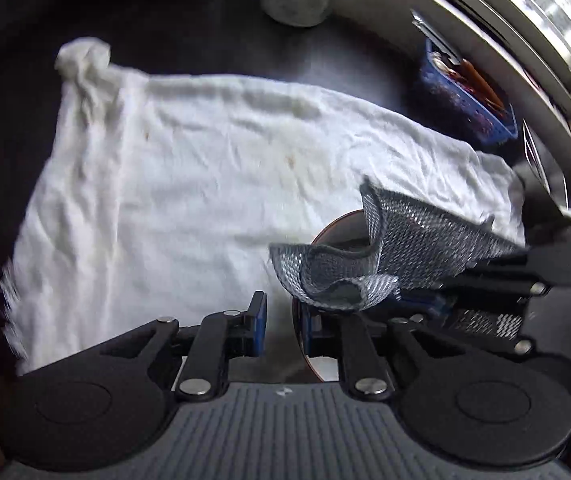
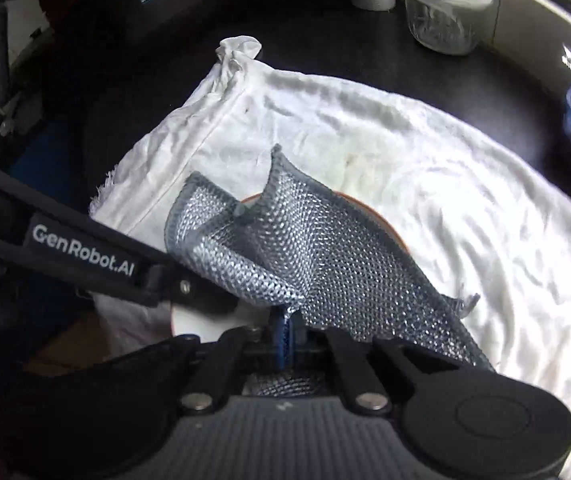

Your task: Clean bowl

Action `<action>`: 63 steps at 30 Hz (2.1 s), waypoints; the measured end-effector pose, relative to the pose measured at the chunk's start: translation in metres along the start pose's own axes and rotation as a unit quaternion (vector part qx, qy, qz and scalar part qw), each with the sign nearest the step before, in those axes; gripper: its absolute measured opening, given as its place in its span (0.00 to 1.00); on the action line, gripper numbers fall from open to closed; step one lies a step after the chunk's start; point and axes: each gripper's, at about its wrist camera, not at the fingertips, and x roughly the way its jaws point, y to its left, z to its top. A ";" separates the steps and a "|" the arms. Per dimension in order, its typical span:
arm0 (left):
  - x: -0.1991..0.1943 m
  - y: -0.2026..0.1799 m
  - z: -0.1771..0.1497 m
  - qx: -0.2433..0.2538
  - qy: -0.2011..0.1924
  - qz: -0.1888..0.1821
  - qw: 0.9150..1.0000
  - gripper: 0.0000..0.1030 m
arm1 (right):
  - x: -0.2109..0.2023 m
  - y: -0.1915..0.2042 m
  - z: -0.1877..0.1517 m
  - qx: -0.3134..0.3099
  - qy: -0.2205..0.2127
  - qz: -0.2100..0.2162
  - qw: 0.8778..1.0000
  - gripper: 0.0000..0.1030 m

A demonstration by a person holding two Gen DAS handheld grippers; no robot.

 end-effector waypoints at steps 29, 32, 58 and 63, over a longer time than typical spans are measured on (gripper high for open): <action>0.028 0.066 -0.048 -0.347 0.105 -0.167 0.917 0.12 | 0.026 -0.003 0.005 0.051 0.034 0.065 0.996 0.03; 0.024 0.059 -0.044 -0.307 0.100 -0.159 0.933 0.12 | 0.024 -0.012 0.002 0.086 0.024 0.080 0.993 0.03; 0.016 0.041 -0.024 -0.161 0.046 -0.095 0.981 0.09 | 0.021 0.013 0.005 -0.058 0.034 -0.016 0.998 0.03; 0.023 0.063 -0.036 -0.293 0.070 -0.128 0.945 0.11 | 0.013 0.002 0.003 0.020 0.014 0.016 1.000 0.03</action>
